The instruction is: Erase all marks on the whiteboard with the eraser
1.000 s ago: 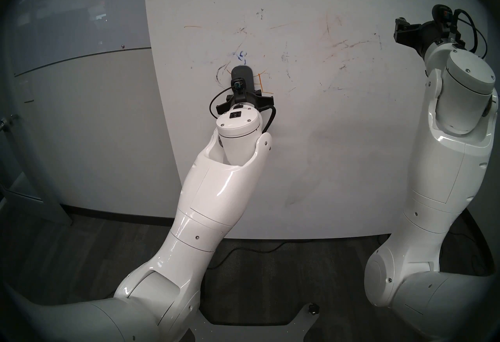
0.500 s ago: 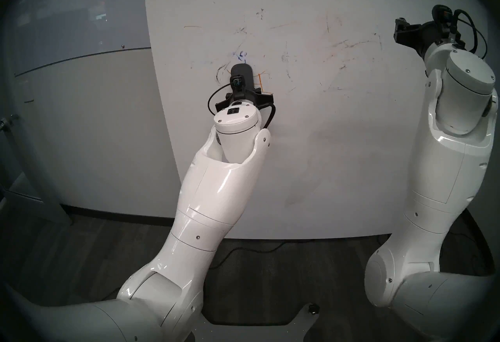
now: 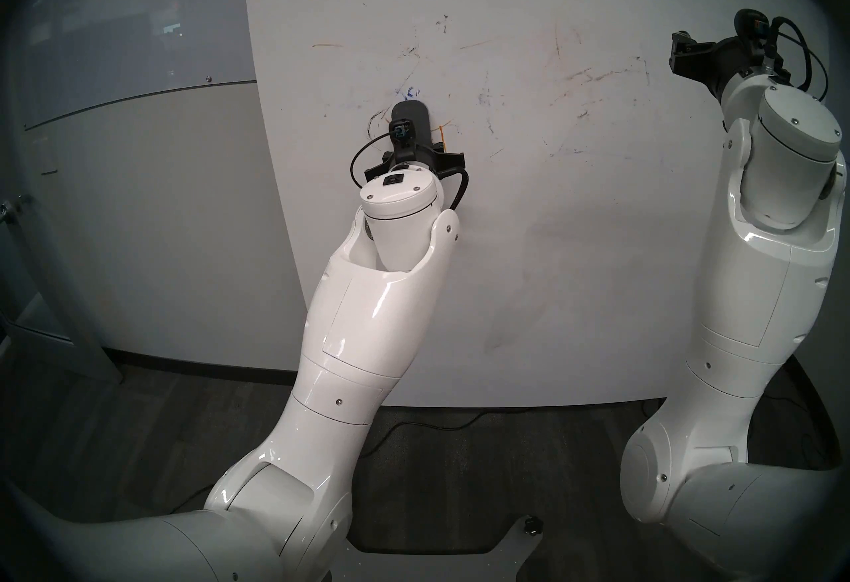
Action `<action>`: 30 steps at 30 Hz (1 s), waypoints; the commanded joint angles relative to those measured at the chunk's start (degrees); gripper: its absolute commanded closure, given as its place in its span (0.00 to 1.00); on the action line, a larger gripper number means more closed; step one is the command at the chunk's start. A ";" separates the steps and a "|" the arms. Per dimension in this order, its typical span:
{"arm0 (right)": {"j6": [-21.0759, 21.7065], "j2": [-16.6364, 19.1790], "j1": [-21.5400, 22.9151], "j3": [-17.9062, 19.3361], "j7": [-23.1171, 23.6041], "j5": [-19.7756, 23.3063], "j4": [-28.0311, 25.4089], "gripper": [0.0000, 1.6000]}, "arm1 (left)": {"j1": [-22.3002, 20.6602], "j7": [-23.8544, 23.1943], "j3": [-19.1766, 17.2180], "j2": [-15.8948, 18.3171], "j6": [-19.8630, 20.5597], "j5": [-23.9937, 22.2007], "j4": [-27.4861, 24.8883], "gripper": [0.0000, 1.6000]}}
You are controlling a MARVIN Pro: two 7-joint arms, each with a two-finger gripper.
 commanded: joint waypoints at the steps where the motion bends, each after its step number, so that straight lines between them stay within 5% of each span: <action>1: -0.11 0.06 0.34 -0.06 -0.02 0.02 -0.33 0.00 | -6.31 -1.04 -1.08 -1.80 -1.48 1.82 -3.89 1.00; 30: -0.14 0.32 0.21 -0.11 -0.44 0.52 -0.38 0.00 | -10.01 -3.65 -3.34 -3.71 -0.21 5.04 -2.67 1.00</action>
